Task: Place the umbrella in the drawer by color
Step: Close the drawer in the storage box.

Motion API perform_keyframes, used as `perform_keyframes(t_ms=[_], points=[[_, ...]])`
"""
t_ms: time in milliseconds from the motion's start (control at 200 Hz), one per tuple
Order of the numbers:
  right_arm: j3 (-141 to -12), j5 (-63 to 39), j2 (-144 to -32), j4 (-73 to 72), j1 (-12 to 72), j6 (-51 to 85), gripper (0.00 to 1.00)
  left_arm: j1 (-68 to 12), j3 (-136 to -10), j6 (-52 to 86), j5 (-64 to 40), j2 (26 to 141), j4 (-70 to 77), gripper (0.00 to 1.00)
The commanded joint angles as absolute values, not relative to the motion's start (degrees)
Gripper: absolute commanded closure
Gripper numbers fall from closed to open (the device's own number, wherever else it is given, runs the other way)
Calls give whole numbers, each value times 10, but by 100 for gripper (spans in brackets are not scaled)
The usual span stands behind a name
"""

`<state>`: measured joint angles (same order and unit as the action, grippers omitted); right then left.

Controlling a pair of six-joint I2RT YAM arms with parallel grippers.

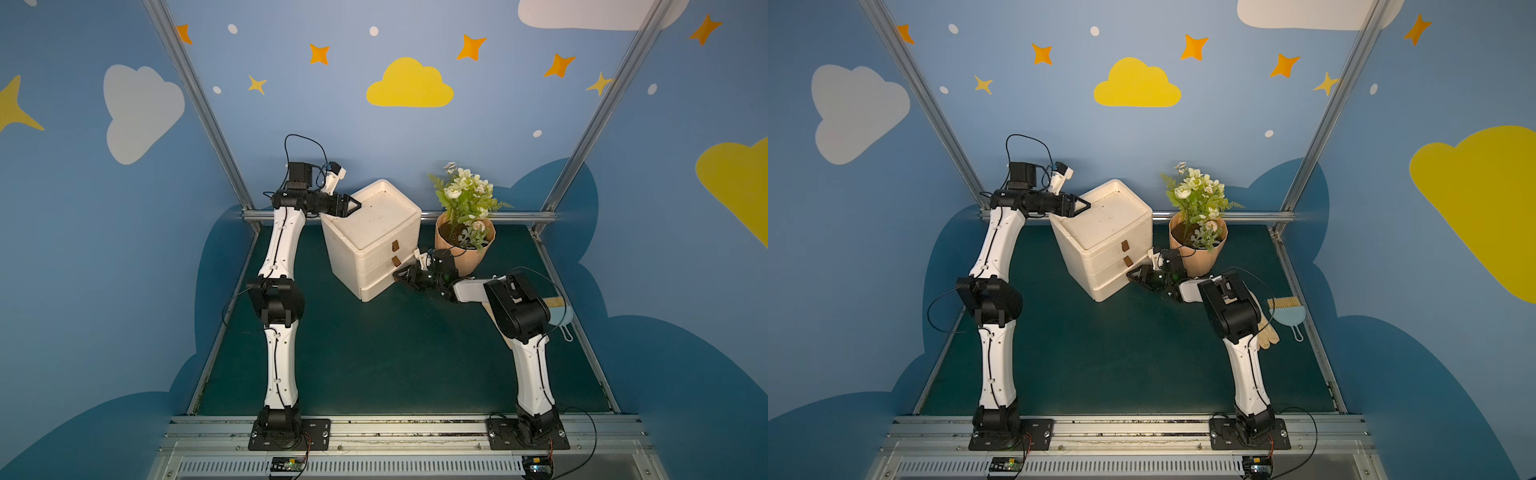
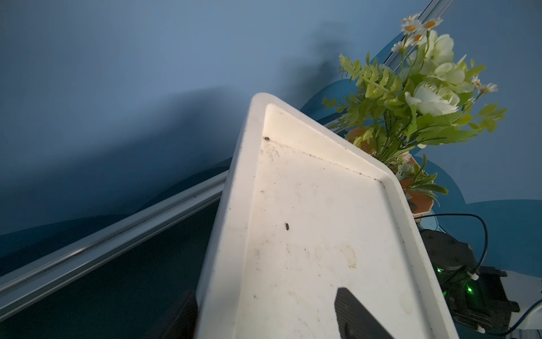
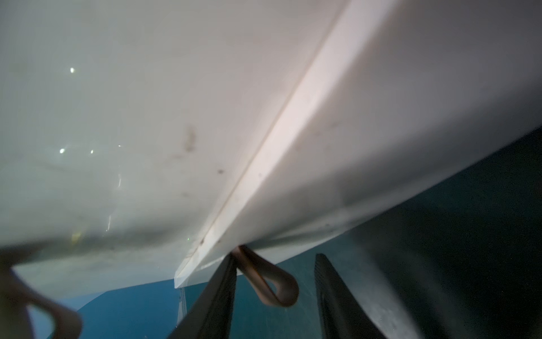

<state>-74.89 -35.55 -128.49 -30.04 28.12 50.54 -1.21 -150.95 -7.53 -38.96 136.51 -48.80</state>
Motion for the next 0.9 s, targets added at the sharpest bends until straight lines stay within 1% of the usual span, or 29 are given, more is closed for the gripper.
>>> perform_keyframes(t_ms=[0,100,245,345,420,481,546,631,771,851,891], points=[[-767,-331,-1314,-301,292,529,55,-35,-1520,-79,-424,1376,-512,24],[-771,-326,-1320,-310,292,542,54,-35,-1520,-80,-423,1375,-512,24],[-763,-332,-1313,-311,292,542,50,-34,-1520,-76,-409,1370,-509,23],[-724,-325,-1286,-311,287,525,47,-30,-1521,-60,-392,1362,-498,17],[-689,-320,-1259,-313,280,513,43,-22,-1522,-34,-374,1350,-481,10],[-654,-317,-1226,-314,274,495,39,-13,-1523,-3,-355,1338,-462,4],[-627,-317,-1189,-296,268,467,34,0,-1523,28,-345,1322,-444,0],[-593,-305,-1131,-234,256,415,31,15,-1523,54,-337,1301,-435,0],[-522,-263,-1006,-146,231,343,28,39,-1505,59,-300,1246,-465,0],[-494,-237,-926,-79,213,305,26,47,-1455,59,-281,1195,-475,0],[-485,-224,-885,-45,201,285,25,47,-1408,53,-267,1159,-468,0]])
